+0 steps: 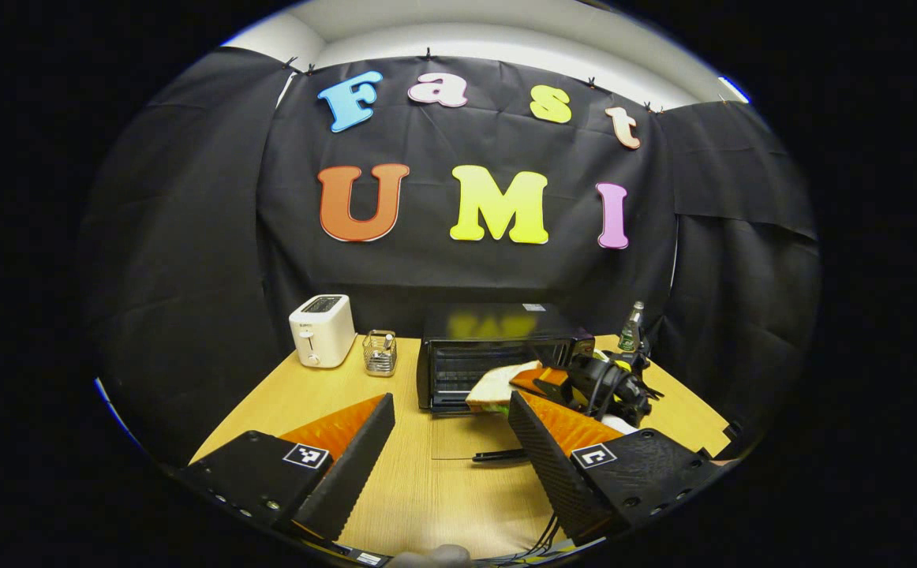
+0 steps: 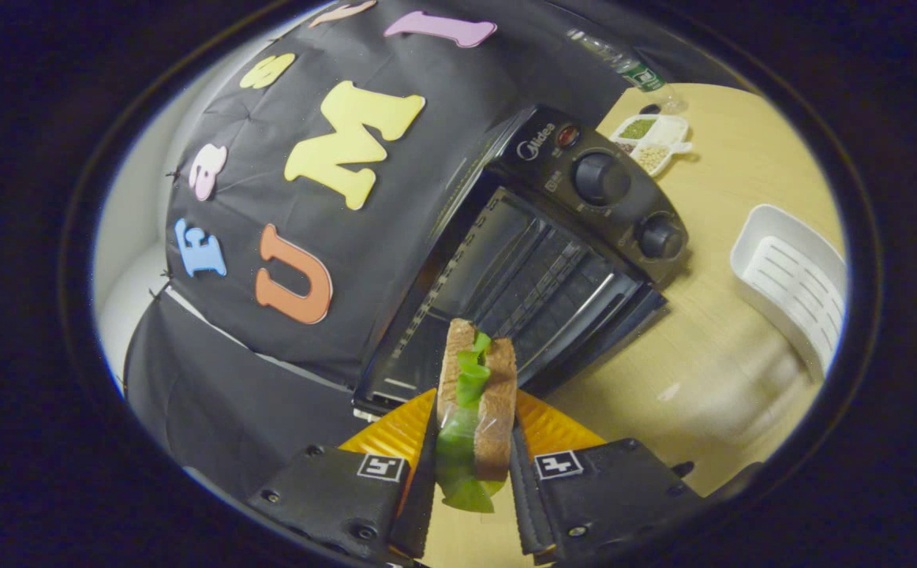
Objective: Open the electric oven with the left hand, put the food in, and close the electric oven.
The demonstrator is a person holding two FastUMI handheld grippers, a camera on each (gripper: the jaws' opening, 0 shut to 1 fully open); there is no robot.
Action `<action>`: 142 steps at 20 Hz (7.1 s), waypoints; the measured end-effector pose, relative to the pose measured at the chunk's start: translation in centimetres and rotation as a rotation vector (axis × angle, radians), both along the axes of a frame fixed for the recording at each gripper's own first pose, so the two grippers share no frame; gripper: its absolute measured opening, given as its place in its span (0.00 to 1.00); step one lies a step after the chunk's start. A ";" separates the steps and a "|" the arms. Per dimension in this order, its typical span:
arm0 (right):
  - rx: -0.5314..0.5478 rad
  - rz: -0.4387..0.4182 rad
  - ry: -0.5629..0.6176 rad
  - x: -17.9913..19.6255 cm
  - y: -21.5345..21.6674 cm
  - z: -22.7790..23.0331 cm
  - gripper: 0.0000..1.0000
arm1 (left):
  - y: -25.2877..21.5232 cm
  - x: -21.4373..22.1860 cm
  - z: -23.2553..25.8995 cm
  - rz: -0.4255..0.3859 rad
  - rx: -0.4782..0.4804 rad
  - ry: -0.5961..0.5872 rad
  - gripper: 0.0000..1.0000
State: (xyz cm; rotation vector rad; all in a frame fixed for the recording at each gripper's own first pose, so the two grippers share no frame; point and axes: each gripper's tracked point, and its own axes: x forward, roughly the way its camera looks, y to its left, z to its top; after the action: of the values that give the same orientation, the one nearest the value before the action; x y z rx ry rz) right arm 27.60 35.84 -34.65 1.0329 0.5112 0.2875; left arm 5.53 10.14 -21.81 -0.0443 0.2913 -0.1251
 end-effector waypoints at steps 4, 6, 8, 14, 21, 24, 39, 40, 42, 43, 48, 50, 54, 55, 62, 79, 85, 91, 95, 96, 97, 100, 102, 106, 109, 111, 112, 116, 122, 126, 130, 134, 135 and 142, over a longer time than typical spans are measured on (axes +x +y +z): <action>-0.005 -0.016 -0.015 3.8 2.0 -0.4 0.46 | 0.3 0.5 -1.4 0.002 -0.032 0.027 0.95; -0.021 -0.015 -0.019 5.4 2.7 -0.9 0.36 | 0.3 0.5 -1.8 0.002 -0.037 0.031 0.95; -0.047 -0.015 -0.016 6.3 3.3 -2.1 0.36 | 0.3 0.8 -2.3 0.005 -0.052 0.036 0.95; -0.212 -0.062 -0.054 8.1 1.7 -2.9 0.42 | 0.3 2.0 -2.2 0.021 -0.070 0.028 0.94; -0.431 -0.068 -0.051 7.9 -0.8 -4.5 0.87 | -0.4 2.1 -2.5 0.016 -0.075 0.033 0.93; -0.561 -0.093 -0.088 8.1 -2.6 -4.1 1.00 | -1.0 2.3 -2.4 0.008 -0.066 0.027 0.93; -0.853 -0.118 -0.275 -3.9 -12.5 7.3 0.89 | -0.8 3.1 -4.2 0.012 0.005 -0.005 0.93; -0.886 -0.126 -0.295 -5.1 -13.7 8.5 0.89 | -1.0 3.0 -4.8 0.014 0.019 0.002 0.93; -0.946 -0.142 -0.338 -7.7 -15.9 11.1 0.89 | -1.5 3.0 -6.0 0.012 0.035 0.020 0.93; -0.972 -0.151 -0.360 -9.0 -16.9 12.3 0.89 | -1.8 2.9 -6.6 0.011 0.042 0.029 0.93; -0.996 -0.166 -0.421 -14.3 -20.6 16.7 0.90 | -4.3 2.4 -9.9 0.008 0.072 0.080 0.93; -1.005 -0.166 -0.430 -16.0 -22.3 17.6 0.90 | -5.9 2.2 -11.5 0.001 0.067 0.101 0.93; -1.041 -0.159 -0.429 -18.5 -25.6 18.0 0.90 | -9.2 2.4 -14.5 -0.027 0.071 0.136 0.93; -1.046 -0.155 -0.424 -19.0 -26.2 17.9 0.90 | -9.7 2.6 -15.3 -0.028 0.080 0.145 0.94; -1.037 -0.146 -0.367 -20.4 -30.2 17.2 0.90 | -11.7 3.9 -20.0 -0.004 0.061 0.208 0.94; -1.037 -0.116 -0.310 -18.6 -30.8 17.0 0.91 | -11.1 6.3 -22.7 0.031 0.075 0.263 0.93; -1.042 -0.110 -0.329 -17.9 -30.5 18.9 0.91 | -11.1 6.8 -20.6 0.030 0.078 0.253 0.93; -1.041 -0.108 -0.340 -17.4 -30.4 20.3 0.91 | -11.1 8.2 -16.8 0.037 0.063 0.209 0.93; -1.017 -0.119 -0.338 -17.0 -30.8 21.2 0.91 | -11.8 10.1 -13.6 0.027 0.053 0.168 0.93; -1.011 -0.125 -0.339 -16.8 -30.9 21.4 0.91 | -11.8 10.8 -12.8 0.026 0.061 0.152 0.93; -1.008 -0.129 -0.340 -16.6 -31.0 21.6 0.91 | -11.7 11.4 -12.2 0.031 0.071 0.142 0.94; -1.005 -0.145 -0.335 -16.1 -31.8 21.9 0.91 | -11.7 13.3 -11.1 0.037 0.067 0.125 0.94; -1.001 -0.155 -0.333 -15.9 -32.1 22.3 0.91 | -11.8 14.5 -10.0 0.035 0.085 0.093 0.94; -1.014 -0.164 -0.326 -15.6 -32.9 22.5 0.91 | -12.0 18.0 -8.3 0.024 0.117 0.021 0.94; -1.016 -0.161 -0.325 -15.6 -32.9 22.8 0.91 | -11.8 20.0 -7.1 0.044 0.101 0.010 0.94; -1.014 -0.156 -0.329 -15.5 -32.7 23.0 0.91 | -11.6 20.6 -6.3 0.051 0.109 -0.012 0.94; -1.013 -0.154 -0.331 -15.4 -32.7 23.0 0.91 | -11.6 20.6 -6.3 0.051 0.112 -0.013 0.94; -1.008 -0.140 -0.339 -15.7 -32.4 23.3 0.91 | -10.9 19.7 -6.2 0.071 0.108 -0.002 0.94; -1.006 -0.127 -0.390 -16.7 -31.0 25.3 0.91 | -9.9 14.7 -1.4 0.085 0.094 -0.056 0.94; -0.994 -0.121 -0.430 -17.9 -29.1 26.9 0.91 | -8.7 10.1 3.7 0.088 0.090 -0.112 1.00; -0.976 -0.121 -0.451 -19.5 -27.0 28.1 0.91 | -6.8 6.2 8.6 0.099 0.070 -0.149 0.93; -0.984 -0.122 -0.466 -20.7 -25.0 29.2 0.91 | -5.3 3.1 12.4 0.110 0.054 -0.177 0.93; -0.988 -0.123 -0.469 -21.0 -24.6 29.5 0.91 | -4.9 2.6 13.1 0.107 0.058 -0.184 0.93; -0.983 -0.159 -0.470 -21.7 -22.9 31.6 0.90 | -3.6 0.6 16.7 0.085 0.060 -0.213 0.93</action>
State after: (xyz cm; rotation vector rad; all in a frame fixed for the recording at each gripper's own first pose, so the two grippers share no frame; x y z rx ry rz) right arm 5.91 12.92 -3.08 0.0316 0.0937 0.0977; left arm 6.18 6.52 -5.13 0.0162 0.0806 -0.0358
